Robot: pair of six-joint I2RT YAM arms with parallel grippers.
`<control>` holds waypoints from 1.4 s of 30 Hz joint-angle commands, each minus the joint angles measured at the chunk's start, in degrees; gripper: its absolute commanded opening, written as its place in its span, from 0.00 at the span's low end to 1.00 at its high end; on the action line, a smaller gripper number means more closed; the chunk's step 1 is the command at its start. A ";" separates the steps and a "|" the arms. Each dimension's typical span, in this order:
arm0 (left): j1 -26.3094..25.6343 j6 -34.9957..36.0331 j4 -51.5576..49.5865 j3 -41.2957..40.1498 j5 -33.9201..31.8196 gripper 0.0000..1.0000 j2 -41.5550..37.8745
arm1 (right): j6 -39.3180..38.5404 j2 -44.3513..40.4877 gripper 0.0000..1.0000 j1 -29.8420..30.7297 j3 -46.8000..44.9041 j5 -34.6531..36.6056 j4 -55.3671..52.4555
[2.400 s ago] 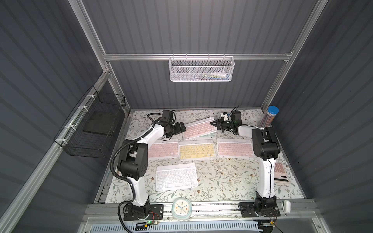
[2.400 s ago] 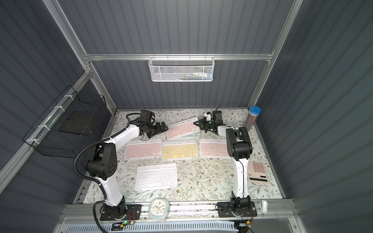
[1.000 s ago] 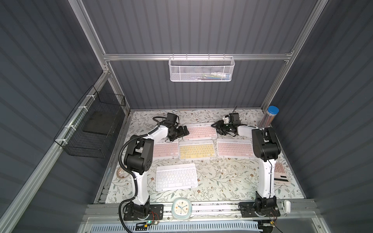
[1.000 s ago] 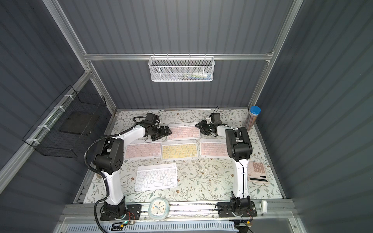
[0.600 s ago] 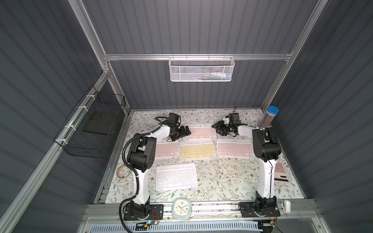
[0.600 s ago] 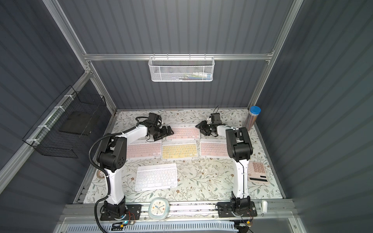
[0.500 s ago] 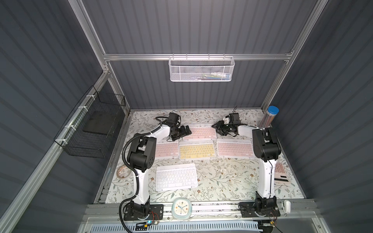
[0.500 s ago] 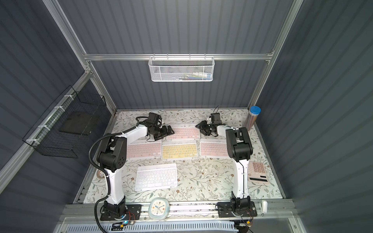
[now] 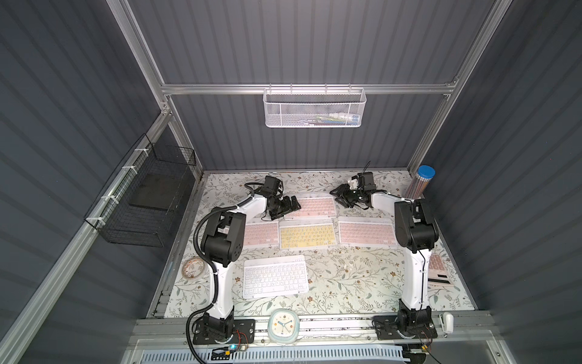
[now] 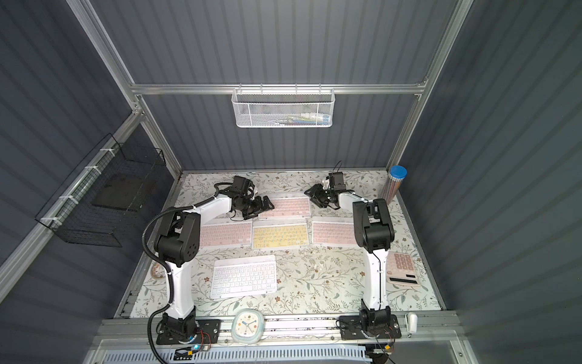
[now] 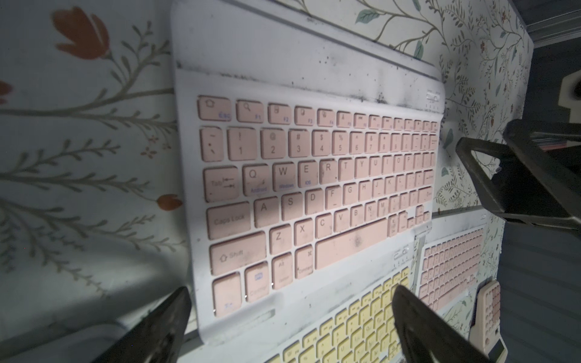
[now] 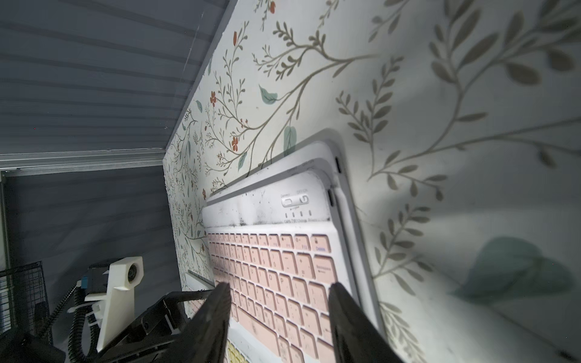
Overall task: Stack the numeric keypads
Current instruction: Place the numeric keypad at the numeric keypad.
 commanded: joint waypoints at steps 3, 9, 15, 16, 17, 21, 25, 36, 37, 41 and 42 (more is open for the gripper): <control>-0.41 -0.38 -0.88 2.57 1.05 1.00 1.57 | -1.01 0.71 0.53 0.22 0.83 -0.22 -0.32; -0.49 -1.31 -1.03 3.77 0.89 1.00 2.14 | -1.80 0.55 0.53 0.22 1.08 0.18 -1.46; -0.58 -1.80 -0.89 3.90 0.96 1.00 2.50 | -2.61 0.85 0.53 0.22 1.26 0.64 -2.63; -0.58 -1.75 -0.86 3.98 0.94 1.00 2.56 | -2.81 0.84 0.53 0.22 1.26 0.83 -2.87; -0.65 -1.80 -0.86 4.07 0.96 1.00 2.58 | -3.03 0.92 0.53 0.22 1.35 1.12 -3.38; -0.76 -1.91 -0.88 4.50 1.16 1.00 2.93 | -3.82 1.06 0.53 0.22 1.35 1.85 -4.47; -0.80 -1.89 -1.09 5.27 0.94 1.00 3.44 | -4.13 1.35 0.53 0.22 1.59 2.12 -5.08; -0.85 2.20 -7.69 6.94 -7.49 1.00 -2.27 | -8.18 -6.53 0.53 0.81 1.32 7.54 -12.33; -0.85 2.75 -8.58 5.87 -8.88 1.00 -4.03 | -8.79 -8.55 0.53 1.14 0.38 8.98 -13.67; -0.93 4.00 -13.72 -1.91 -16.47 1.00 -13.63 | -12.81 -19.52 0.53 5.50 -6.31 19.68 -18.78; -0.98 3.65 -15.16 -4.72 -18.37 1.00 -16.42 | -13.71 -22.46 0.53 7.13 -8.22 22.25 -19.91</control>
